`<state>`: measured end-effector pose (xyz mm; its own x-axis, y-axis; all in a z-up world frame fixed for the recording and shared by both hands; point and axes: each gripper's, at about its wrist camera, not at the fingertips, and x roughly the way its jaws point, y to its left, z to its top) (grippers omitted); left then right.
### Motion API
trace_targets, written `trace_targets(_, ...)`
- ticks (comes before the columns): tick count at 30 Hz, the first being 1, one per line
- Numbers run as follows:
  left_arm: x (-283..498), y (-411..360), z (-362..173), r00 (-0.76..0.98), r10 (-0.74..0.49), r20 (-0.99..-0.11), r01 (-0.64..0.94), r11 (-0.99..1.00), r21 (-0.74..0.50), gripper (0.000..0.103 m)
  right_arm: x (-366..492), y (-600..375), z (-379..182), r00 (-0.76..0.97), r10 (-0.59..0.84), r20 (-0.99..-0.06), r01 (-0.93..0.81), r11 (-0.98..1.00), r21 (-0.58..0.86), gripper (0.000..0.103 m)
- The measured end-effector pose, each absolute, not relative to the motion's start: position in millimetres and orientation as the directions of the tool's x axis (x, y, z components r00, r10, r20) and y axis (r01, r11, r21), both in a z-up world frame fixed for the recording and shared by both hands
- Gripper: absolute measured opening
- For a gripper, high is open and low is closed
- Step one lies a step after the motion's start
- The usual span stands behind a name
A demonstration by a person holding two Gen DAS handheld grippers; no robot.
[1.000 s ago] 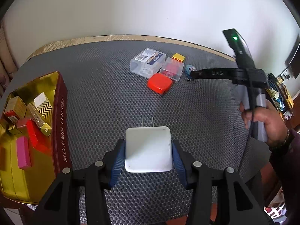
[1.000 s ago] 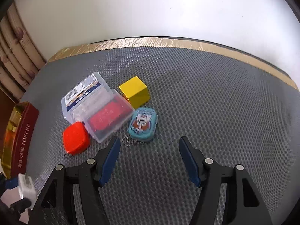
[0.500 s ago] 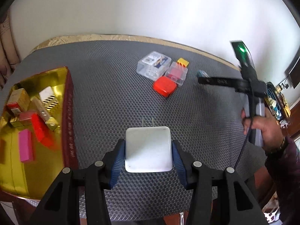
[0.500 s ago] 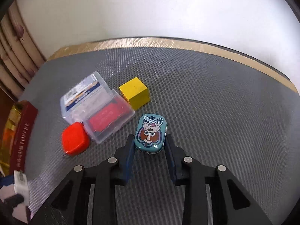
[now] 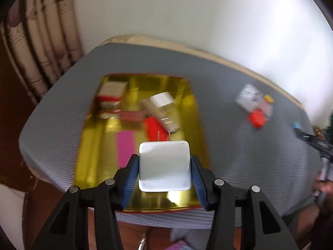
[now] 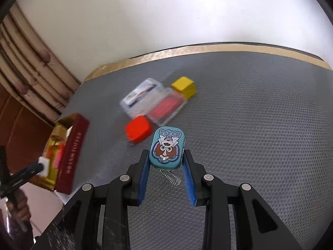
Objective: Organize rigid objects
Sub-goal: 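Carry the white charger to the tin with the left tool while the right tool grasps the teal cartoon tin, then release the charger into the tin with the left tool while the right tool drops the teal tin there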
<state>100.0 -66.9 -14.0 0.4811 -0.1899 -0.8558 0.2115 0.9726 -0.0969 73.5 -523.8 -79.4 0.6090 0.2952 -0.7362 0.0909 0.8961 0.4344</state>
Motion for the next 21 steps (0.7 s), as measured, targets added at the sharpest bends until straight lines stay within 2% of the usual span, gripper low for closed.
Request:
trace_targets(16, 107.3, -71.2, -55.1, 0.413, -0.209, -0.886, 0.228, 0.966, -0.122, 0.051, 110.3, -390.1, -22.0, 0.560, 0.502, -0.659, -0.161, 0.846, 0.508, 0.030)
trace_targets(19, 105.1, -68.1, -51.1, 0.403, -0.164, -0.900, 0.184, 0.978, -0.096, 0.051, 130.0, -359.2, -15.2, 0.534, 0.535, -0.654, -0.201, 0.832, 0.517, 0.030)
trace_targets(21, 95.3, -60.3, -36.5, 0.472, -0.136, -0.871, 0.153, 0.986, -0.070, 0.051, 149.1, -332.5, -12.6, 0.501, 0.568, -0.653, -0.229, 0.815, 0.532, 0.030)
